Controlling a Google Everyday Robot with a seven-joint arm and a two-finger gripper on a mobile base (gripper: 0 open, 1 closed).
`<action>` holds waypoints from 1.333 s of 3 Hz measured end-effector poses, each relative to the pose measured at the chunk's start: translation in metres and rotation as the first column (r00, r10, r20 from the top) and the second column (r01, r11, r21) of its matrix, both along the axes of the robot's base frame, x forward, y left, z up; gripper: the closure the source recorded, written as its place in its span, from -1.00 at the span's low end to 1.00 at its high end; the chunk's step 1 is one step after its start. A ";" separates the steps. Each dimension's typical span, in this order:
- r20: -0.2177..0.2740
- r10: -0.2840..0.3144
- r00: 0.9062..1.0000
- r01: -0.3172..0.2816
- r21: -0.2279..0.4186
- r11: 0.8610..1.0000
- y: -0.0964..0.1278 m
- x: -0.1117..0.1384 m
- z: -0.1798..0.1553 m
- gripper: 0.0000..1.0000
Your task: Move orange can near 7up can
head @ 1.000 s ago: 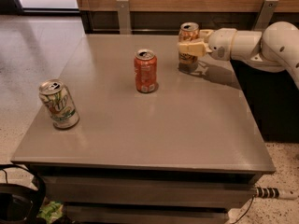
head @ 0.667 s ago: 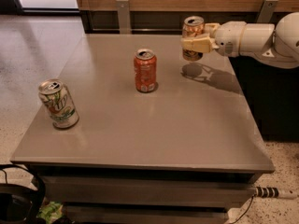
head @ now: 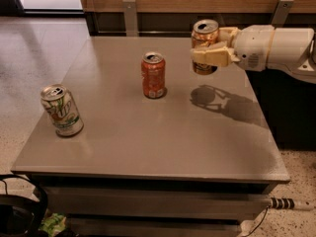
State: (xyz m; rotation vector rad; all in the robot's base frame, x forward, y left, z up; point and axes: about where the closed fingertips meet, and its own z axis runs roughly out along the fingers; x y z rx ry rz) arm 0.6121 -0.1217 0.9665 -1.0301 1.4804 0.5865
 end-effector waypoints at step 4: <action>0.000 0.145 0.989 -0.145 0.026 0.989 0.089 -0.093 -0.067 1.00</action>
Offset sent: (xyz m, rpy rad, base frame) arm -0.1051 0.0703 -0.0613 0.0367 -0.0095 0.1003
